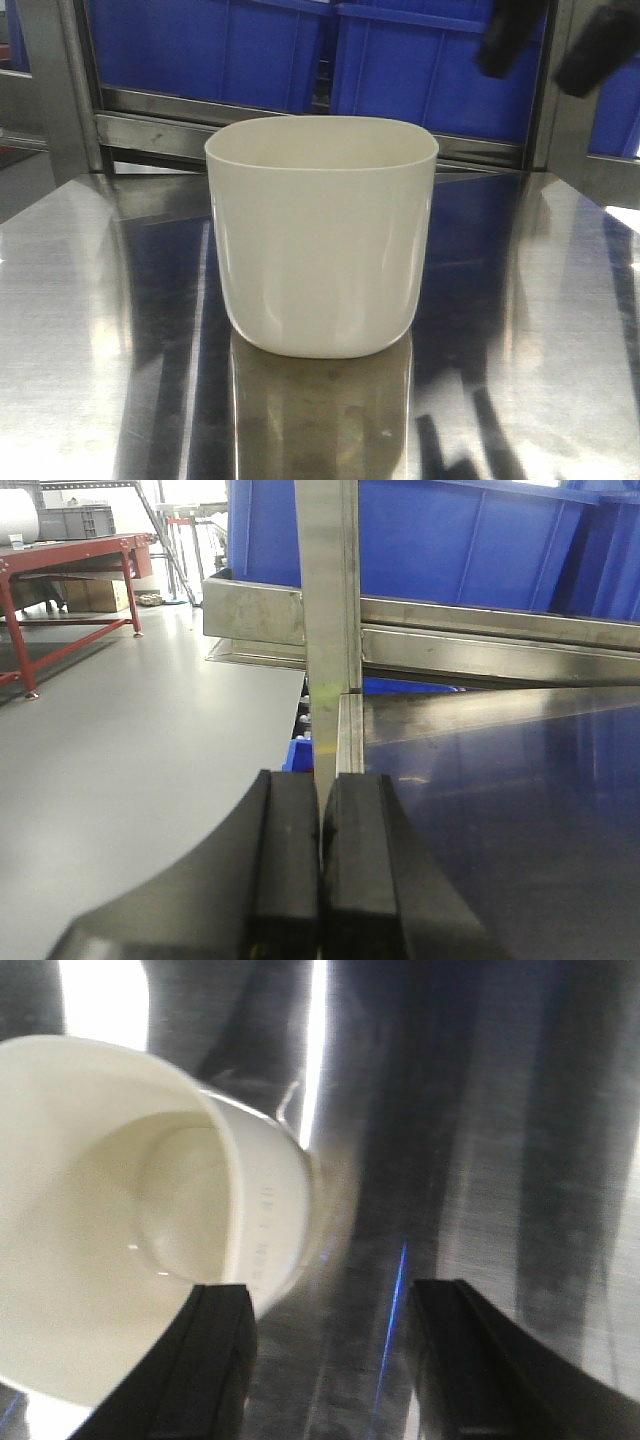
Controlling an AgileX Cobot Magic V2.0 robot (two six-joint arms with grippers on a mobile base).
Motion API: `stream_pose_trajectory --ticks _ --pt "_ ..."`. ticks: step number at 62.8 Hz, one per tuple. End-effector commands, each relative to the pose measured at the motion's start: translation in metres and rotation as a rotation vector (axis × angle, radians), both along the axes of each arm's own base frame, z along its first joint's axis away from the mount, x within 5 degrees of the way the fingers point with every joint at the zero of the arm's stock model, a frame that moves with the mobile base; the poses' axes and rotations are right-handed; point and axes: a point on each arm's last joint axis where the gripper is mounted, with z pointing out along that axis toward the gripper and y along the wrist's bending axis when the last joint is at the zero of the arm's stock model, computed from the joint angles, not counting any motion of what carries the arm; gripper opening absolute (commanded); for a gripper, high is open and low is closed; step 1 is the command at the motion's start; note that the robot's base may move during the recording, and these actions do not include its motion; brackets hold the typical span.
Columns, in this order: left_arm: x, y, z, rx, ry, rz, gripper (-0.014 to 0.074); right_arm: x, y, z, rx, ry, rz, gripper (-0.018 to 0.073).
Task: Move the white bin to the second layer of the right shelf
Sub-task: 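Lower the right gripper onto the white bin's rim and close it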
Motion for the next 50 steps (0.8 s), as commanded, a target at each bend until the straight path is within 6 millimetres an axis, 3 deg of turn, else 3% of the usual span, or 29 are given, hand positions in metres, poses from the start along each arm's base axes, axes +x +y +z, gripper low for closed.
stream_pose_trajectory --ticks 1,18,50 --pt "0.0 0.0 -0.004 -0.011 -0.06 -0.002 0.0085 0.004 0.011 0.018 0.053 -0.026 0.02 0.0466" --pt "0.0 0.0 -0.004 -0.011 -0.06 -0.002 0.0085 0.029 0.039 0.004 0.005 0.109 0.053 0.0466" --pt "0.0 0.0 -0.004 -0.011 -0.06 -0.002 0.0085 0.04 0.049 -0.018 -0.033 0.19 -0.096 0.0466"
